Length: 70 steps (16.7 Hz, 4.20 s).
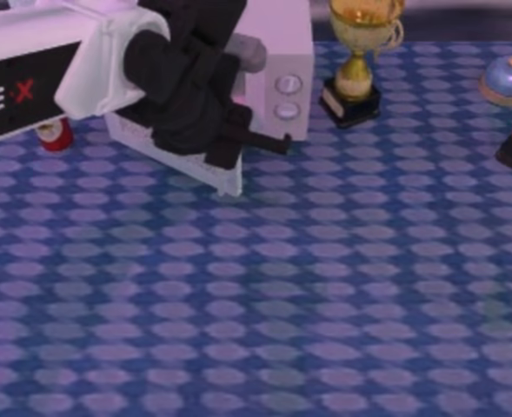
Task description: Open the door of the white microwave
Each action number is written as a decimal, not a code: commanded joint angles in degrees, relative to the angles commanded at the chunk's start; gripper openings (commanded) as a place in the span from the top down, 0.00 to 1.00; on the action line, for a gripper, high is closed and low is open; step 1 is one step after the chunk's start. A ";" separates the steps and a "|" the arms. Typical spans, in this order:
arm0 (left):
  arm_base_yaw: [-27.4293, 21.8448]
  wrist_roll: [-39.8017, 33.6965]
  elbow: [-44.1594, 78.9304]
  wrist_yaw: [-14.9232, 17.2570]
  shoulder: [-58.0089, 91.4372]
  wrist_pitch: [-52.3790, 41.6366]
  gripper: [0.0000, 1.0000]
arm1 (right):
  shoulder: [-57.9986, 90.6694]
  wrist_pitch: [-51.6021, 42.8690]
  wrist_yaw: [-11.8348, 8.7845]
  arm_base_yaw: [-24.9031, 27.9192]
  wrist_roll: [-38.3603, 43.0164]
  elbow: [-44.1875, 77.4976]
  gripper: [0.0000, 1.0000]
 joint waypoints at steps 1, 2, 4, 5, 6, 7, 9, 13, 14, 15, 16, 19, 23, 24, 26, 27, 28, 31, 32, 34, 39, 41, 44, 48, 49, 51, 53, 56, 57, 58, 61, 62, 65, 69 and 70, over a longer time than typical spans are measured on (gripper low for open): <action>0.00 0.00 0.00 0.00 0.00 0.00 1.00 | 0.00 0.00 0.00 0.00 0.00 0.00 0.00; 0.00 0.00 0.00 0.00 0.00 0.00 1.00 | 0.00 0.00 0.00 0.00 0.00 0.00 0.00; 0.00 0.00 0.00 0.00 0.00 0.00 1.00 | 0.00 0.00 0.00 0.00 0.00 0.00 0.00; 0.00 0.00 0.00 0.00 0.00 0.00 1.00 | 0.00 0.00 0.00 0.00 0.00 0.00 0.00; 0.00 0.00 0.00 0.00 0.00 0.00 1.00 | 0.00 0.00 0.00 0.00 0.00 0.00 0.00; 0.00 0.00 0.00 0.00 0.00 0.00 1.00 | 0.00 0.00 0.00 0.00 0.00 0.00 0.00; 0.00 0.00 0.00 0.00 0.00 0.00 1.00 | 0.00 0.00 0.00 0.00 0.00 0.00 0.00; 0.28 1.54 -1.20 1.25 -1.01 0.48 1.00 | 0.00 0.00 0.00 0.00 0.00 0.00 0.00; 0.68 2.76 -2.18 1.86 -1.56 0.52 1.00 | 0.00 0.00 0.00 0.00 0.00 0.00 0.00; 1.13 4.15 -3.31 2.54 -2.11 0.51 1.00 | 0.00 0.00 0.00 0.00 0.00 0.00 0.00; 1.57 5.51 -4.35 3.24 -2.72 0.58 1.00 | 0.00 0.00 0.00 0.00 0.00 0.00 0.00; 2.32 7.79 -5.49 4.53 -4.44 1.35 1.00 | 0.00 0.00 0.00 0.00 0.00 0.00 0.00; 2.32 7.79 -5.49 4.53 -4.44 1.35 1.00 | 0.00 0.00 0.00 0.00 0.00 0.00 0.00; 2.32 7.79 -5.49 4.53 -4.44 1.35 1.00 | 0.00 0.00 0.00 0.00 0.00 0.00 0.00; 2.32 7.79 -5.49 4.53 -4.44 1.35 1.00 | 0.00 0.00 0.00 0.00 0.00 0.00 0.00; 2.32 7.79 -5.49 4.53 -4.44 1.35 1.00 | 0.00 0.00 0.00 0.00 0.00 0.00 0.00; 2.32 7.79 -5.49 4.53 -4.44 1.35 1.00 | 0.00 0.00 0.00 0.00 0.00 0.00 0.00; 2.32 7.79 -5.49 4.53 -4.44 1.35 1.00 | 0.00 0.00 0.00 0.00 0.00 0.00 0.00; 2.32 7.79 -5.49 4.53 -4.44 1.35 1.00 | 0.00 0.00 0.00 0.00 0.00 0.00 0.00; 2.32 7.79 -5.49 4.53 -4.44 1.35 1.00 | 0.00 0.00 0.00 0.00 0.00 0.00 0.00; 2.32 7.79 -5.49 4.53 -4.44 1.35 1.00 | 0.00 0.00 0.00 0.00 0.00 0.00 0.00; 2.32 7.79 -5.49 4.53 -4.44 1.35 1.00 | 0.00 0.00 0.00 0.00 0.00 0.00 0.00; 2.06 7.59 -5.69 4.89 -4.25 1.35 1.00 | 0.00 0.00 0.00 0.00 0.00 0.00 0.00; 3.23 10.63 -7.13 6.47 -5.77 1.47 1.00 | 0.00 0.00 0.00 0.00 0.00 0.00 0.00; 3.76 12.07 -8.02 7.19 -6.19 1.27 1.00 | 0.00 0.00 0.00 0.00 0.00 0.00 0.00; 4.80 14.91 -9.49 8.63 -7.21 1.10 1.00 | 0.00 0.00 0.00 0.00 0.00 0.00 0.00; 5.37 16.41 -9.89 9.55 -8.26 1.45 1.00 | 0.00 0.00 0.00 0.00 0.00 0.00 0.00; 5.40 16.47 -9.90 9.59 -8.32 1.48 1.00 | 0.00 0.00 0.00 0.00 0.00 0.00 0.00; 5.40 16.47 -9.90 9.59 -8.32 1.48 1.00 | 0.00 0.00 0.00 0.00 0.00 0.00 0.00; 5.40 16.47 -9.90 9.59 -8.32 1.48 1.00 | 0.00 0.00 0.00 0.00 0.00 0.00 0.00; 5.40 16.47 -9.90 9.59 -8.32 1.48 1.00 | 0.00 0.00 0.00 0.00 0.00 0.00 0.00; 5.40 16.47 -9.90 9.59 -8.32 1.48 1.00 | 0.00 0.00 0.00 0.00 0.00 0.00 0.00; 5.40 16.47 -9.90 9.59 -8.32 1.48 1.00 | 0.00 0.00 0.00 0.00 0.00 0.00 0.00; 5.40 16.47 -9.90 9.59 -8.32 1.48 1.00 | 0.00 0.00 0.00 0.00 0.00 0.00 0.00; 5.40 16.47 -9.90 9.59 -8.32 1.48 1.00 | 0.00 0.00 0.00 0.00 0.00 0.00 0.00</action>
